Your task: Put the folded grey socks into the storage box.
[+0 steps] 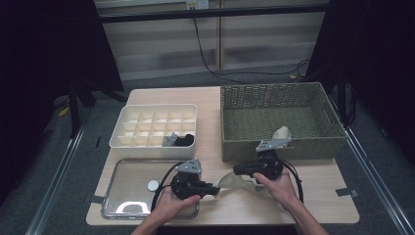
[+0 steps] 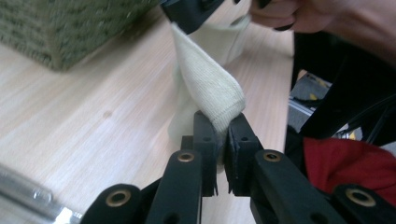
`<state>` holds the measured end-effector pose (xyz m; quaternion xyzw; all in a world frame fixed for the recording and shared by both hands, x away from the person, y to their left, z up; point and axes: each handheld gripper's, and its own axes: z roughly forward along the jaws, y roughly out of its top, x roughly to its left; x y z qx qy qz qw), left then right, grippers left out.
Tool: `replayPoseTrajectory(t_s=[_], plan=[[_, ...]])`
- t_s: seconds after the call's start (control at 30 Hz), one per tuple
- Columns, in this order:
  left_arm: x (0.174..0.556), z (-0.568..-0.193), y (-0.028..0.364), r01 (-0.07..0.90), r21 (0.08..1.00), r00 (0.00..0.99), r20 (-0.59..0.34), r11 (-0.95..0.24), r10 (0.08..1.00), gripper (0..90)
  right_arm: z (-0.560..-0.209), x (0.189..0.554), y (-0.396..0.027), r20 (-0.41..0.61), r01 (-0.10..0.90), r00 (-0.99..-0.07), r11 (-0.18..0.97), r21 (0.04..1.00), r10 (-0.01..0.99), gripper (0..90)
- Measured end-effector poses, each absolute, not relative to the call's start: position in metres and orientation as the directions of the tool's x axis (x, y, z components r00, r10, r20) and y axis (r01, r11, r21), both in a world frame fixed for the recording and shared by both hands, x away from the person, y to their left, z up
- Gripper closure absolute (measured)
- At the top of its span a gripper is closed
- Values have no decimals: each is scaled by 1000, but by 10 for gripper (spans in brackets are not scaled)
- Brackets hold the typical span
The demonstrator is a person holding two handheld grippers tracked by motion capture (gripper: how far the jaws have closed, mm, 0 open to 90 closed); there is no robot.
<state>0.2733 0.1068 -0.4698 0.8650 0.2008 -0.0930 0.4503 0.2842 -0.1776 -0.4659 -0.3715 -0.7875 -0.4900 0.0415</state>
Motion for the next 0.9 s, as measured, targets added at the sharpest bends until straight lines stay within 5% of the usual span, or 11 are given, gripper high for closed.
replayPoseTrajectory(t_s=[0.43,0.9], plan=[[282,-477,114,465,723,884,-353,-511,305,845,-465,263,-192,414,623,-712,237,746,567,639],[282,-479,113,470,716,882,-358,-516,307,845,-487,225,-203,409,645,-720,321,694,561,607]])
